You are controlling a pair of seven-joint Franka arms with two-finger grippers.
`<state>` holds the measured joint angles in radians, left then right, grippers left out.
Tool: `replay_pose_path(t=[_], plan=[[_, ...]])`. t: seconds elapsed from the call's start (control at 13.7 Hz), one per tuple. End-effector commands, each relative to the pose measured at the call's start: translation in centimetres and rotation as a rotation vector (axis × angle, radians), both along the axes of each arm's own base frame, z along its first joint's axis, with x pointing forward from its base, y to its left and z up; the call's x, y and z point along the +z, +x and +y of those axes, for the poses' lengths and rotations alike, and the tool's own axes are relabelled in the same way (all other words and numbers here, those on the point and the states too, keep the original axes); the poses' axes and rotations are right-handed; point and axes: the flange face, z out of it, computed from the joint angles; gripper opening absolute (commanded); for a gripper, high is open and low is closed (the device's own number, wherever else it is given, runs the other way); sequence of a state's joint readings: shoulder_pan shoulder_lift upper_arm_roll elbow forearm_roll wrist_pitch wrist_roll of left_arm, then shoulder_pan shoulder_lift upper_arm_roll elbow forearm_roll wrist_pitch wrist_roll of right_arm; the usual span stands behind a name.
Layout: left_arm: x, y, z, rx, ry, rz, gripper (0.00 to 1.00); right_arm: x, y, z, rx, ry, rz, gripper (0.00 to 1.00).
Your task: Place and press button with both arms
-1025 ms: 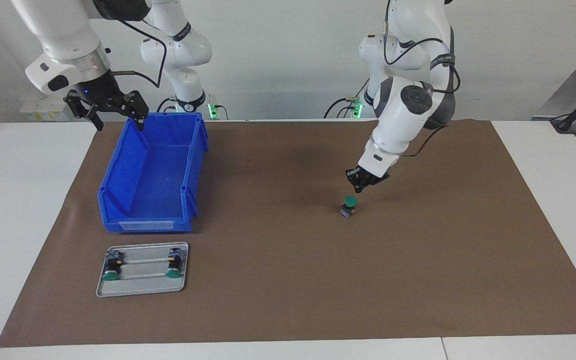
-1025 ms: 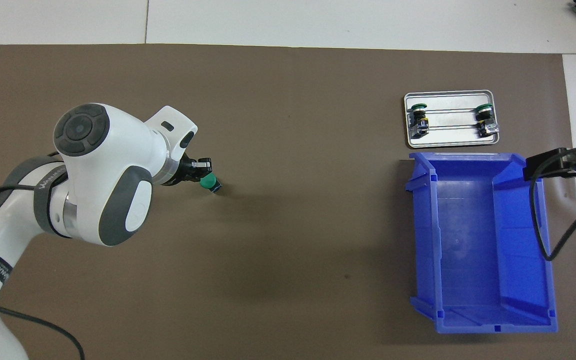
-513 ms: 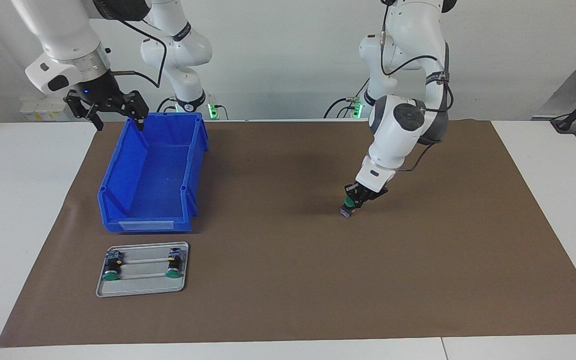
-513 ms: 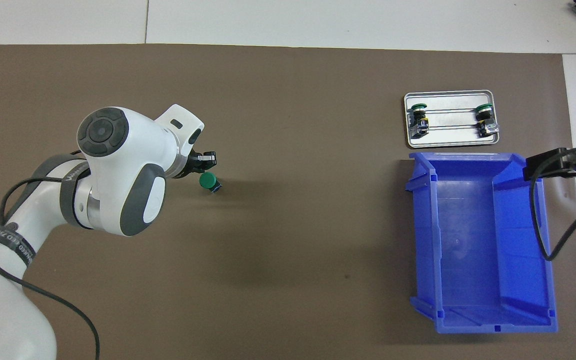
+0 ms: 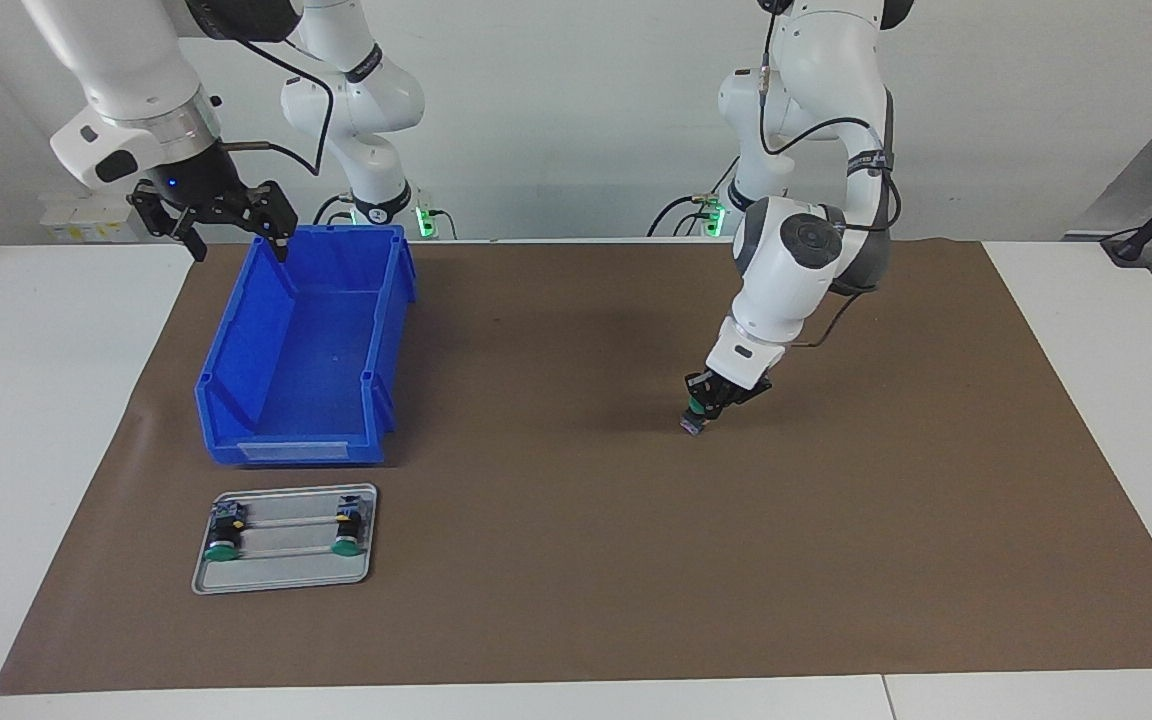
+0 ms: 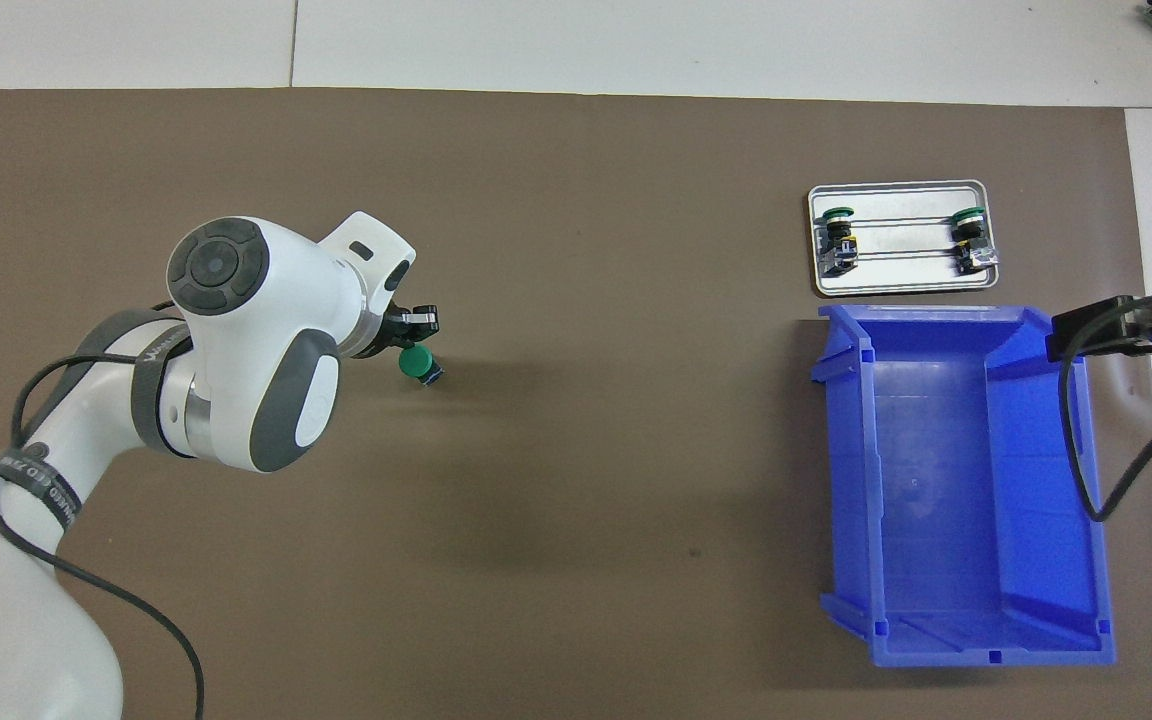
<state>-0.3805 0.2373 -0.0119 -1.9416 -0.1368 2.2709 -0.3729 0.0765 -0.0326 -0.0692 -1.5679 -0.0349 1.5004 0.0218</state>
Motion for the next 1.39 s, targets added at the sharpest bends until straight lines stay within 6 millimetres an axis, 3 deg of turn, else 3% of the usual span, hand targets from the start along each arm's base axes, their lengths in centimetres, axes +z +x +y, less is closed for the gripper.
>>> replay_pose_path(t=[0.0, 0.66, 1.1, 1.32], plan=[[-0.6, -0.4, 0.0, -0.006, 0.033, -0.015, 0.0, 0.1, -0.6, 0.0, -0.002, -0.002, -0.009, 1.0], [0.6, -0.1, 0.3, -0.012, 0.037, -0.003, 0.0, 0.1, -0.6, 0.0, -0.002, -0.002, -0.009, 1.0], [3.0, -0.4, -0.2, -0.03, 0.05, 0.046, 0.0, 0.1, -0.6, 0.0, -0.002, -0.002, -0.009, 1.0], [2.6, -0.8, -0.2, -0.034, 0.055, 0.055, 0.0, 0.1, -0.6, 0.0, -0.002, -0.002, -0.009, 1.0]])
